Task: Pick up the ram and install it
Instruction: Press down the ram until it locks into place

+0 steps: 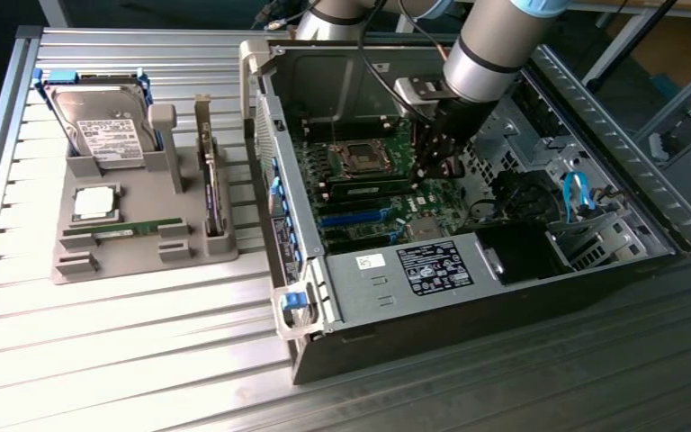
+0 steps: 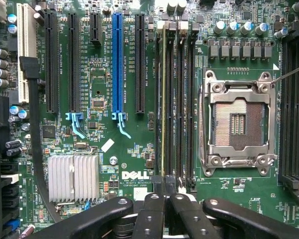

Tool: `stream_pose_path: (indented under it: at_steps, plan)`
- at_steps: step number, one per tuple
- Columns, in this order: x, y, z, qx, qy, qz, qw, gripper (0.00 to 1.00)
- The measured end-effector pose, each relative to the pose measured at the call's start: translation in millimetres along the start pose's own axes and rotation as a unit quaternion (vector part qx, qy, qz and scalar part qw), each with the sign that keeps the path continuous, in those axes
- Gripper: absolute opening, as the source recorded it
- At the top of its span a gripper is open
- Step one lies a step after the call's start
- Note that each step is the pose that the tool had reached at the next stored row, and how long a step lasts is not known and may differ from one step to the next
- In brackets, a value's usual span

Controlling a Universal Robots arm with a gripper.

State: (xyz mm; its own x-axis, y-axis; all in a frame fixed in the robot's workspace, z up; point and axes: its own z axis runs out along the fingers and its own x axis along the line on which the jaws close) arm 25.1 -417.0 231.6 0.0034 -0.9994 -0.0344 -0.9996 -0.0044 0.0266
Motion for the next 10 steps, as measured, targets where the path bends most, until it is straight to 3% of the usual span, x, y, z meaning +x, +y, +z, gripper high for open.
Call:
stream_pose_path:
  at_steps: [10]
  plan:
    - [-0.4,-0.4,-13.5,-0.0031,0.0003,0.000,1.0000,0.11]
